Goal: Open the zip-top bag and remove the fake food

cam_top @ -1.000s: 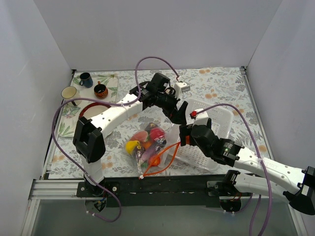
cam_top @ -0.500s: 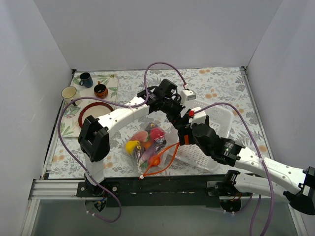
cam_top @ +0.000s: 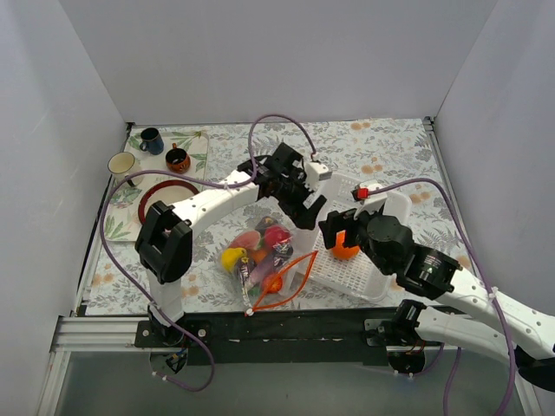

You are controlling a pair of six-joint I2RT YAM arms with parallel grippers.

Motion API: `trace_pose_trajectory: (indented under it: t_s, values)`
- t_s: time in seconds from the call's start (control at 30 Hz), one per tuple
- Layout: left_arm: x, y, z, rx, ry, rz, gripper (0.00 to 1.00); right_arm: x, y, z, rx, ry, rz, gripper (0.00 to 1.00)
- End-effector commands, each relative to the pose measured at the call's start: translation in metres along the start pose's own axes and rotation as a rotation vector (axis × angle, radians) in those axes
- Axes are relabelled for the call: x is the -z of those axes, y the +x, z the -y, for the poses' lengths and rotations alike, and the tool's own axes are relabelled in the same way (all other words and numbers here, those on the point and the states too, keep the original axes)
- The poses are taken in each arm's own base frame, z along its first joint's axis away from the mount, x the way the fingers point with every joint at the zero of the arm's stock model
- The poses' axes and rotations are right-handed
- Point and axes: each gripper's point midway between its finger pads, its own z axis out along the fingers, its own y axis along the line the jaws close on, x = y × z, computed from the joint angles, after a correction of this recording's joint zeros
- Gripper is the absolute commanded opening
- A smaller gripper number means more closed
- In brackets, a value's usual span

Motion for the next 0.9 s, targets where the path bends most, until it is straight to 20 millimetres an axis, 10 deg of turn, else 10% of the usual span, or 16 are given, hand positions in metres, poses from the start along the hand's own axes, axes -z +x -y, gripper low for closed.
trace_pose_trajectory:
  t_s: [0.0,0.13,0.17,0.23,0.37,0.63,0.87]
  values:
    - [0.064,-0.004,-0.039,0.106,-0.041,0.086,0.94,0.001,0.023,-0.012,0.037,-0.082,-0.069,0.99]
    - [0.118,0.02,-0.083,0.255,-0.052,0.16,0.95,0.002,0.04,-0.028,0.051,-0.158,-0.113,0.62]
    - [0.127,0.025,-0.089,0.275,-0.058,0.172,0.95,0.001,0.04,-0.032,0.056,-0.178,-0.112,0.27]
    - [0.145,0.047,-0.103,0.327,-0.088,0.18,0.94,0.002,0.042,-0.044,0.067,-0.222,-0.13,0.02]
    - [0.14,0.093,-0.094,0.395,-0.077,0.117,0.52,0.014,0.045,-0.08,0.167,-0.308,-0.128,0.01]
    - [0.119,0.141,-0.094,0.441,-0.127,0.044,0.04,0.037,0.082,-0.155,0.412,-0.422,-0.129,0.01]
    - [0.103,0.162,-0.099,0.478,-0.141,-0.005,0.08,0.023,0.107,-0.167,0.496,-0.406,-0.143,0.01]
